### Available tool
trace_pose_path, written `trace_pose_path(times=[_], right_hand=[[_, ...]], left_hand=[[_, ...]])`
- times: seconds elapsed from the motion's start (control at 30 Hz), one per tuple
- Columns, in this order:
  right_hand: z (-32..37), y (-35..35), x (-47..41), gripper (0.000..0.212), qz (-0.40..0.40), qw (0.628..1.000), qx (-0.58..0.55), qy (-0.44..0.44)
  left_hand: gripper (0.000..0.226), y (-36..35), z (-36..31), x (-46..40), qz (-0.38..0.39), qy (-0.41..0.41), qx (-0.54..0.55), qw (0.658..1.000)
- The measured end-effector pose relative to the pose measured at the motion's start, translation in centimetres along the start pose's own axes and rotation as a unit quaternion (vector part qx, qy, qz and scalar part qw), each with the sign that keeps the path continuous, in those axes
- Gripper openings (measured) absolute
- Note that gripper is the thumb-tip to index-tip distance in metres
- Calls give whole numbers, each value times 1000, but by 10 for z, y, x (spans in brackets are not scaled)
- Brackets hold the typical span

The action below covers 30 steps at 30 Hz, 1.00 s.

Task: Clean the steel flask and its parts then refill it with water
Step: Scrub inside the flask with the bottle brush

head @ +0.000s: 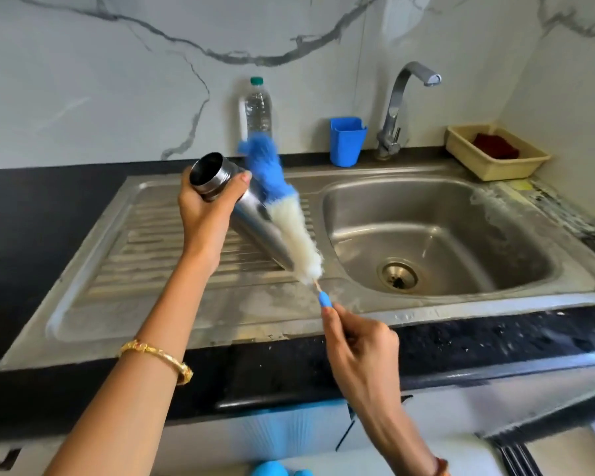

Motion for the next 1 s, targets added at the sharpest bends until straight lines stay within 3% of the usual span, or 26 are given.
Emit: trace_pose_path(times=[0.07, 0.27, 0.47, 0.63, 0.83, 1.0], right_hand=[[8, 1, 5, 38, 9, 1000, -27, 13], [-47, -7, 2, 50, 45, 991, 5, -123], [25, -8, 14, 42, 34, 998, 50, 31], [-28, -6, -1, 44, 12, 990, 92, -106], [16, -13, 19, 37, 10, 1000, 9, -26], [-35, -11, 10, 44, 2, 990, 53, -133]], left_hand=[[26, 3, 2, 2, 0, 12, 15, 1000], [33, 30, 14, -2, -20, 56, 48, 997], [22, 32, 13, -4, -16, 66, 73, 995], [24, 46, 19, 3, -21, 74, 88, 993], [29, 27, 8, 7, 17, 44, 80, 996], [29, 25, 5, 8, 60, 30, 64, 996]])
Point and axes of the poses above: each hand's wrist, its own x-axis away from the middle knuckle, its own y-axis out of the back of the hand, z = x × y, the point moved 7 cm from there along -x, towards the middle knuckle, and after that the axes turned 10 degrees about x, right-handed, at the moved point
